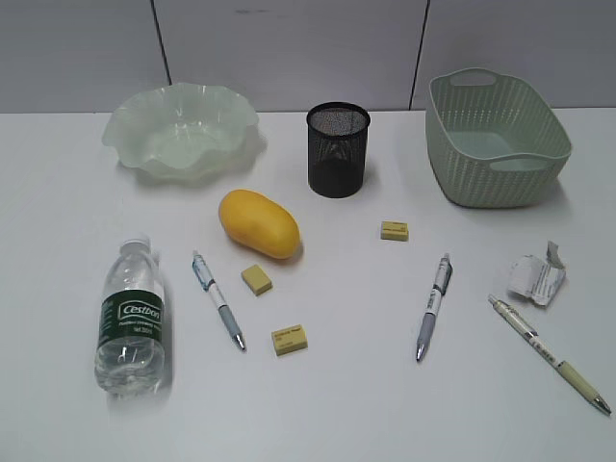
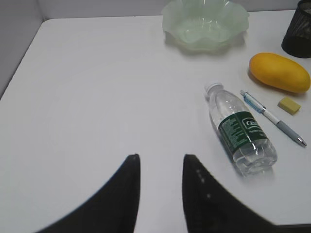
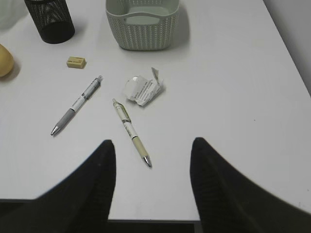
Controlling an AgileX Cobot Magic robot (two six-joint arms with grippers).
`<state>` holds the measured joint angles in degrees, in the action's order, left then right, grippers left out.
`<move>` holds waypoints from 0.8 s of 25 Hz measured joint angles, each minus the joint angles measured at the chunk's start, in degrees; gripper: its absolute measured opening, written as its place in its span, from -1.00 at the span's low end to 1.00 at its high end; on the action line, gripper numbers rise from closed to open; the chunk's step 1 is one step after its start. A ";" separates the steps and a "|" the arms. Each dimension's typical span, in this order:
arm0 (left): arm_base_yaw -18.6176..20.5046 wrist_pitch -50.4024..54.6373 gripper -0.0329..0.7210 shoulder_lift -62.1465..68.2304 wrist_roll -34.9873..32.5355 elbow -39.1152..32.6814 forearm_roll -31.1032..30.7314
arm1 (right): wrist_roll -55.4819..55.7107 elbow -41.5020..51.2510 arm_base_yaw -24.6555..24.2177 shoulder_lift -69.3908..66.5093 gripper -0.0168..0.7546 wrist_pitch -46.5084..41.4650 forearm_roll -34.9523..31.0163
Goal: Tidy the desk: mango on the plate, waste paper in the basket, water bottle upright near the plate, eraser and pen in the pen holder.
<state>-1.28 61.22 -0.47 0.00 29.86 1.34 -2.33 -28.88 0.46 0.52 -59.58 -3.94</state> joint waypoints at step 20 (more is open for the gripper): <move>0.00 0.00 -0.29 0.00 0.00 0.00 0.00 | 0.00 0.00 0.00 0.00 0.09 0.00 0.00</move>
<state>-1.28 61.22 -0.47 0.00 29.86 1.34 -2.33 -28.88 0.46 0.52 -59.58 -3.94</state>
